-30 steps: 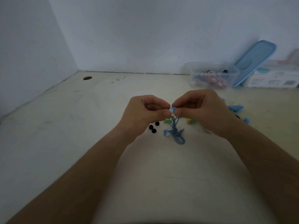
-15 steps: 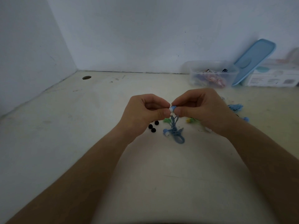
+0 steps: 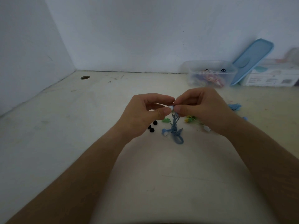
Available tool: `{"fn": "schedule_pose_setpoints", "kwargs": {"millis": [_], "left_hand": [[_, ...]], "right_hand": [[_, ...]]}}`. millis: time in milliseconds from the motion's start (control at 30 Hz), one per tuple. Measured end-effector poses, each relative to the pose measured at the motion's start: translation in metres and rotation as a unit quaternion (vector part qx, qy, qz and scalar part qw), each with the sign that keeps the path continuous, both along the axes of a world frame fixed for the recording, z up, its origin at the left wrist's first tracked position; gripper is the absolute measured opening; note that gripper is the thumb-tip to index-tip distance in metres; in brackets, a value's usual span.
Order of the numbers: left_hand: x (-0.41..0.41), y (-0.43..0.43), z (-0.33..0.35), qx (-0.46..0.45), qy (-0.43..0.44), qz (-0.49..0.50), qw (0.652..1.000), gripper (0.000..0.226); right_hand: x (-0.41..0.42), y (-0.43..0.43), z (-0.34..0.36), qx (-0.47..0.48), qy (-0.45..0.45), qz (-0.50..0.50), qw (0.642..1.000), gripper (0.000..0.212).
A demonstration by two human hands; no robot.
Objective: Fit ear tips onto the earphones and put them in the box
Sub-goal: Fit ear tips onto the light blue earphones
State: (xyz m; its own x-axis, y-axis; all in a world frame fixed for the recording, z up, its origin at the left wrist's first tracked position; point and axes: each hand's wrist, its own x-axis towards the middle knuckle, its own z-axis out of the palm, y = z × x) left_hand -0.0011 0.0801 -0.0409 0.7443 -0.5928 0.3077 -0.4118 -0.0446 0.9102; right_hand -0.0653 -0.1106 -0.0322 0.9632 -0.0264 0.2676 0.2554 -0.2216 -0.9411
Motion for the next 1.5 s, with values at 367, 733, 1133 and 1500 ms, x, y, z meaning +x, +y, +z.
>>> {"fn": "schedule_pose_setpoints", "kwargs": {"millis": [367,733,1133,1500], "left_hand": [[-0.002,0.000,0.001,0.011,-0.026,0.007,1.000,0.024],[-0.006,-0.001,0.002,0.047,-0.124,0.033,0.991,0.021],[-0.011,-0.002,0.005,0.053,-0.138,0.050,0.988,0.009],[-0.011,-0.008,-0.005,0.411,-0.283,0.034,0.866,0.024]], "right_hand": [[-0.001,-0.002,0.001,0.005,0.023,-0.006,1.000,0.028],[-0.008,0.002,-0.003,0.063,0.046,-0.039,0.996,0.013],[-0.014,-0.006,0.001,0.027,0.058,0.033,0.997,0.017],[-0.026,-0.016,0.007,-0.136,0.117,-0.022,0.984,0.016]]}}
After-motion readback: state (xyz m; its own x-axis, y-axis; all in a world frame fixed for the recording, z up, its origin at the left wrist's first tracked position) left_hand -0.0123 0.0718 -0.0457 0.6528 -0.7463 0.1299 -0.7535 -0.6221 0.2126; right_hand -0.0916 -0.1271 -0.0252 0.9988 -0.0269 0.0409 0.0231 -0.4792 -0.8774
